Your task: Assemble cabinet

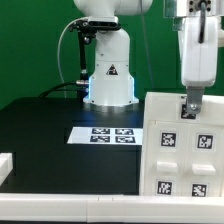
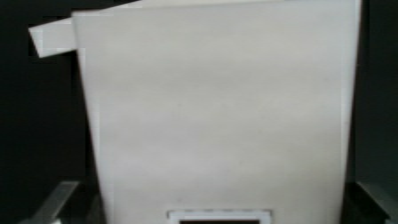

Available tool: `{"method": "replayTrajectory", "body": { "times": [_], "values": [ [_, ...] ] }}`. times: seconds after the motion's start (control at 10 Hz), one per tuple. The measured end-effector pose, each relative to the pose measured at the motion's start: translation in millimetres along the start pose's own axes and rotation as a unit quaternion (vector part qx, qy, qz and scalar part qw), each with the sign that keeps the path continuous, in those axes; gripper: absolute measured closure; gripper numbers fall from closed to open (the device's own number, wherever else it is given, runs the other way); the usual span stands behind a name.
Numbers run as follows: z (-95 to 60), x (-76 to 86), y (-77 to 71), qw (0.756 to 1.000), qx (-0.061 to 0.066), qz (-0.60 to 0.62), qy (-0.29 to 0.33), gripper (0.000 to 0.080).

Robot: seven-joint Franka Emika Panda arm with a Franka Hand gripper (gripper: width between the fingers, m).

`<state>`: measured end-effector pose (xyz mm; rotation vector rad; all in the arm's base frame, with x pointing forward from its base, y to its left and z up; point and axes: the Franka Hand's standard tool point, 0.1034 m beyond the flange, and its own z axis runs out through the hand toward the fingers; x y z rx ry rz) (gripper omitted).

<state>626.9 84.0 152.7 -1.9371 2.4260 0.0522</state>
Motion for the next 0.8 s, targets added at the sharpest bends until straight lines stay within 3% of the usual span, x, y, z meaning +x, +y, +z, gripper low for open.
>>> {"method": "replayTrajectory", "body": {
  "times": [0.1,0.2,0.3,0.5,0.8],
  "values": [
    [-0.3,-1.3,0.9,1.0,-0.001,-0.011,0.0,0.0245],
    [-3.2,-5.4,2.2,1.0,-0.002,-0.027,-0.001,0.009],
    [-12.1,-8.5,1.2,1.0,0.004,-0.029,-0.006,0.0028],
    [-43.3,-15.6,-3.6,0.999,0.025,-0.037,-0.023,0.0005],
    [-46.0,-20.7,-2.7,0.998,0.026,-0.043,-0.026,0.0002]
  ]
}}
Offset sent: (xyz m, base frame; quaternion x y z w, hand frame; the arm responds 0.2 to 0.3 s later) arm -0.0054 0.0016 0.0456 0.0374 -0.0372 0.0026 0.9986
